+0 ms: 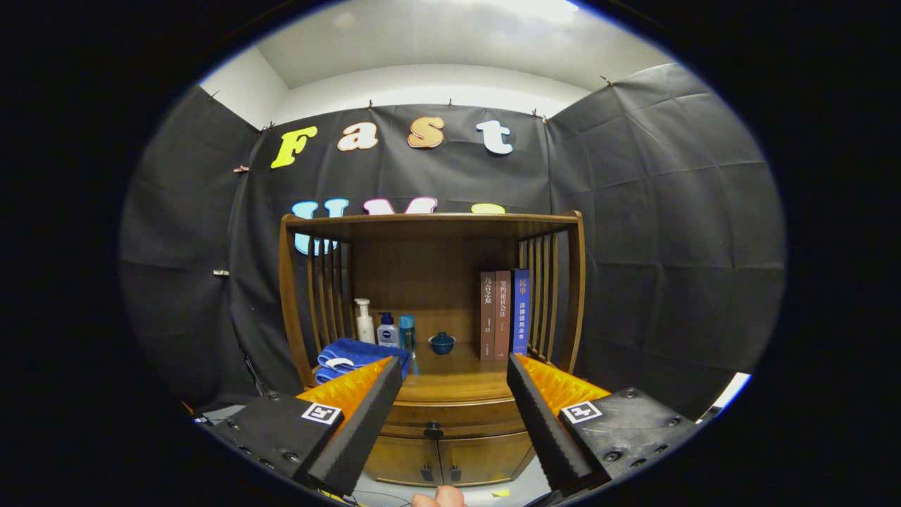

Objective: Pull open the drawer, take out the items inside it, and place them on the countertop above the cabinet.

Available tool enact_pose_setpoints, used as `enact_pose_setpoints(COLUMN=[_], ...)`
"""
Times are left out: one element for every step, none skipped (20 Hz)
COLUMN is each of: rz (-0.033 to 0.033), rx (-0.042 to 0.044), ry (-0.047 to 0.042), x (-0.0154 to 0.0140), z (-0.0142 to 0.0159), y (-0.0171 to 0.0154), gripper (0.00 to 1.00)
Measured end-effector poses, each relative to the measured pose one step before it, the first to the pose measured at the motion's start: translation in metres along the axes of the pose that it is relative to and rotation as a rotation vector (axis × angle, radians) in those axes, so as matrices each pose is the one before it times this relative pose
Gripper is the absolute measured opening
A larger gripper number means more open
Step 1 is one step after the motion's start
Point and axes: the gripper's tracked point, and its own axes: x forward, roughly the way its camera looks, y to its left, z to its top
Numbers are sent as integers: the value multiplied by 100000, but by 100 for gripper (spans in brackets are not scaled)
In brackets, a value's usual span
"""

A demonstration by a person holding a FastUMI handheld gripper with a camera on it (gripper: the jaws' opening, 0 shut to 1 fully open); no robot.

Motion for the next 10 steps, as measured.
enact_pose_setpoints(rz=[1,-44,-170,-272,-582,-391,-246,-257,-378,-255], rx=[581,435,209,175,-263,-939,-1630,-1351,-863,-135], ry=[-231,187,450,-105,-371,-716,-670,-268,-159,220], x=[294,318,437,471,441,431,436,469,524,546], z=[-491,-767,-818,-832,-812,-865,-1074,-1098,-1181,-1240], y=[-11,20,23,-17,-9,22,48,208,156,219], gripper=[98,98,98,98,98,98,98,98,98,98])
